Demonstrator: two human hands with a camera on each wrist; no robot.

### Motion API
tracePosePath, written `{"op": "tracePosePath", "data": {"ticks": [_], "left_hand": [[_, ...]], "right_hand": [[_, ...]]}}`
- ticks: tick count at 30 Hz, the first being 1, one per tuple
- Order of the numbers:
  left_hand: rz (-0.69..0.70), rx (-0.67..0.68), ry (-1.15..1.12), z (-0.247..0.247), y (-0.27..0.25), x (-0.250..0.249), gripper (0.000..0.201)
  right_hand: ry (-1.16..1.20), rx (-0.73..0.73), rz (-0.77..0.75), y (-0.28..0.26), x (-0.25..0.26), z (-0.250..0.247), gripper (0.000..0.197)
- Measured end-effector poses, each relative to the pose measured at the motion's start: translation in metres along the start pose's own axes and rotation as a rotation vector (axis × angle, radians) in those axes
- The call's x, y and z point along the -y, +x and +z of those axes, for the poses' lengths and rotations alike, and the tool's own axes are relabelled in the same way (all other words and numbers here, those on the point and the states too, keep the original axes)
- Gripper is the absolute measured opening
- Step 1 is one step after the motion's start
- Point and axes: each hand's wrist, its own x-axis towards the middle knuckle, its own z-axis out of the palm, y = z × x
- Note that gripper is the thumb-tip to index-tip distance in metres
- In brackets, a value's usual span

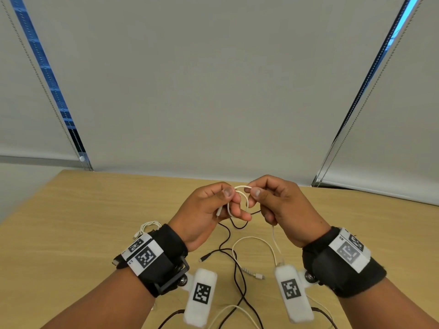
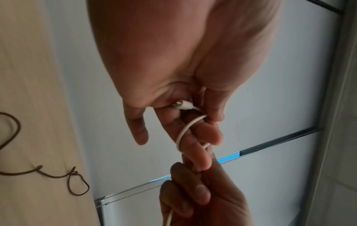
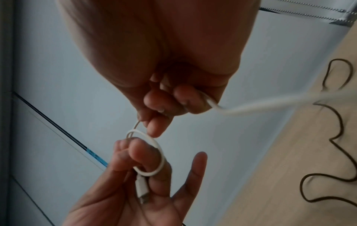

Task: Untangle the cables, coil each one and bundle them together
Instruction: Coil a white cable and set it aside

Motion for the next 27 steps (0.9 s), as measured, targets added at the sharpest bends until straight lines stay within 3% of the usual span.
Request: {"op": "tracePosePath", "data": {"ticks": [8,12,14,17,21,25,27], "left_hand": [[0.025,-0.101,-0.162,-0.003,0.0,0.0,0.019],[0.06,-0.146,-0.168,-0.005,0.001,0.002,0.019],[0.119,-0.182,0.006,-0.007,0.004,0.001,0.018],[0.16,-0.259,0.56,-0.012,0.004,0.008,0.019],[0.128,-0.149,0.932,-0.014,-0.003,0.022,0.023],[-0.011,-0.032,0.717,-0.008,-0.009,0.024,0.033],[-0.047,-0.032,0.536,-0.006,-0.01,0.021,0.04]], "right_hand": [[-0.036,0.019,0.074,-0.007,-0.026,0.014,0.021],[-0.286,0.027,0.067,-0.013,-0.036,0.022,0.021],[-0.378,0.096,0.071,-0.019,-0.04,0.029,0.02],[-0.501,0.19,0.007,-0.024,-0.033,0.032,0.018],[-0.627,0.113,-0.072,-0.012,-0.012,0.019,0.02],[-0.714,0.038,-0.124,0.001,-0.001,0.009,0.012],[-0.599,0.01,-0.092,0.003,-0.003,0.01,0.011]]}}
